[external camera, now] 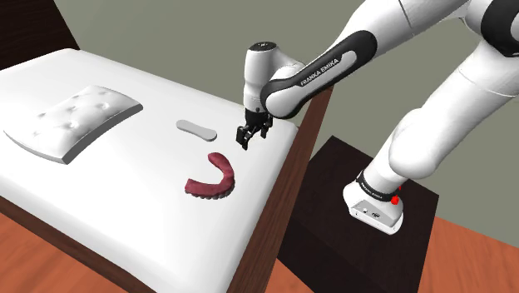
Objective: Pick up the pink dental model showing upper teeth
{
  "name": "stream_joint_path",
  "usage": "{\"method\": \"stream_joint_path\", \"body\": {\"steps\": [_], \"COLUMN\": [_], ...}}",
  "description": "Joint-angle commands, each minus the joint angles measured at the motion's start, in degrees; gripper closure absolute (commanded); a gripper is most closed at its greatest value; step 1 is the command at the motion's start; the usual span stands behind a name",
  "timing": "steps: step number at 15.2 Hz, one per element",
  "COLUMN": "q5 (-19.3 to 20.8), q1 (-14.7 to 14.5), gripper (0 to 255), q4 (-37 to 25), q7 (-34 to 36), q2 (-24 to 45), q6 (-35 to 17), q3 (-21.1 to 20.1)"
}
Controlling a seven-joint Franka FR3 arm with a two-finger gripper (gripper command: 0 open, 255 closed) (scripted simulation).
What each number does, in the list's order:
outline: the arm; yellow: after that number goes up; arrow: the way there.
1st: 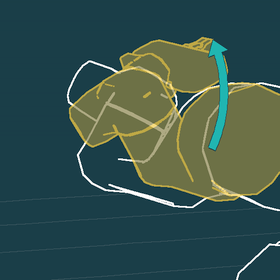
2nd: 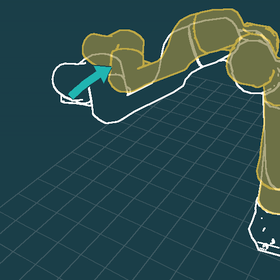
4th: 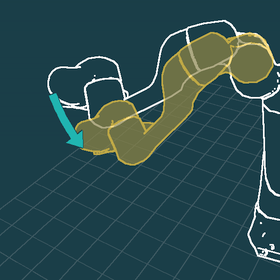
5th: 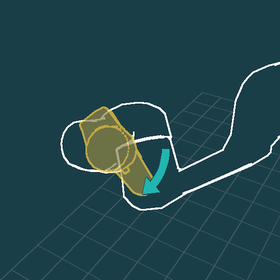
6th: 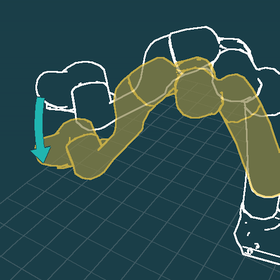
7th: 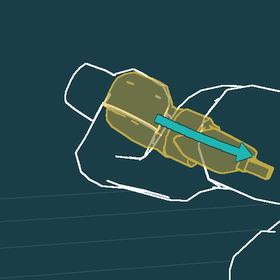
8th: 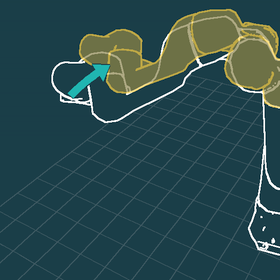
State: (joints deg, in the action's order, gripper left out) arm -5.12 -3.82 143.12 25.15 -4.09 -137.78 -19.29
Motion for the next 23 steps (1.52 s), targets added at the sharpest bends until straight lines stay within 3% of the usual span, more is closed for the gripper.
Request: {"method": "stream_joint_path", "body": {"steps": [1,5,11,20,21,23], "q5": [1.95,7.62,14.79,17.14,17.14,17.15], "q1": [-0.16,-1.77,-6.94,-8.66,-8.63,-8.65], "gripper": [0,0,0,0,255,255], "q4": [-1.42,-6.47,-16.24,-17.25,-17.35,-17.34], "q7": [3.02,10.19,19.20,20.74,20.69,20.71], "q2": [4.47,14.26,27.99,33.41,33.49,33.49], "q6": [-3.30,-8.14,-12.40,-16.76,-16.73,-16.74], "q3": [-0.71,-0.70,2.56,4.77,4.79,4.79]}}
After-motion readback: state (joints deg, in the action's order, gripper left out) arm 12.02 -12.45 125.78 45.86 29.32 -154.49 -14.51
